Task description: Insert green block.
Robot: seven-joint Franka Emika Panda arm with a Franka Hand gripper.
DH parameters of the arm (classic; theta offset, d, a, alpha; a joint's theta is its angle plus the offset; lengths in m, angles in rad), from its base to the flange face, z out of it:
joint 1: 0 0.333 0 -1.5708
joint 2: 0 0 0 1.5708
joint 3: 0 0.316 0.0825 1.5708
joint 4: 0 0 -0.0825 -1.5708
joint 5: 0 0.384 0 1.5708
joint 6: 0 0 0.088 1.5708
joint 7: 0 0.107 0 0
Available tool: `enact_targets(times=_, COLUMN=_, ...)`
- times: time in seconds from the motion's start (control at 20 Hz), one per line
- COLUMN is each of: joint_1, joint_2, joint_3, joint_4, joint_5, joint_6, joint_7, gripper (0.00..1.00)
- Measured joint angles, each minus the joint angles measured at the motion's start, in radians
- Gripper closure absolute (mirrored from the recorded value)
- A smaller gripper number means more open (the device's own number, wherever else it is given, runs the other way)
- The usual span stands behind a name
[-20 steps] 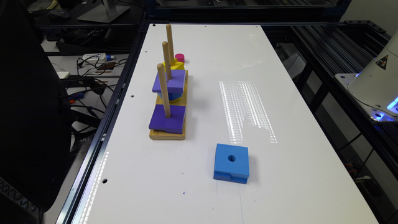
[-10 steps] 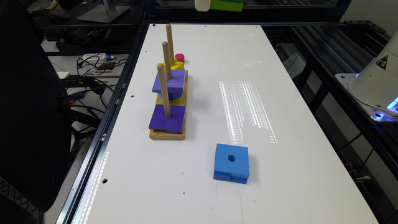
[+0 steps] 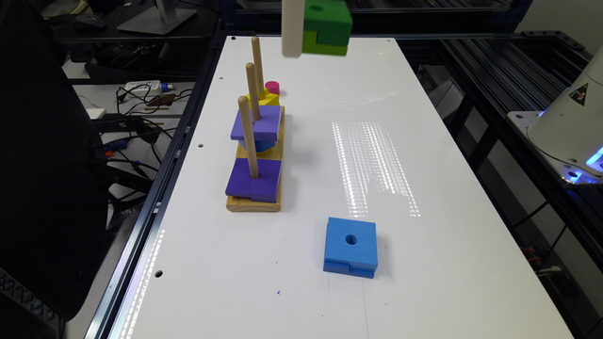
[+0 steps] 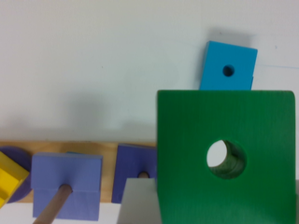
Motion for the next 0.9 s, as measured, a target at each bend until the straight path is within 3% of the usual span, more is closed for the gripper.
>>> enact_targets(times=0.6, joint_1=-0.004, joint_2=0.086, joint_3=-0.002, joint_4=-0.002, joint_5=-0.0231, joint_6=0.082, joint_7=0.000, gripper=1.00)
enact_targets(times=0.9, joint_1=-0.006, joint_2=0.116, joint_3=-0.003, joint_4=-0.002, joint_5=-0.0301, joint_6=0.111, joint_7=0.000, gripper=1.00)
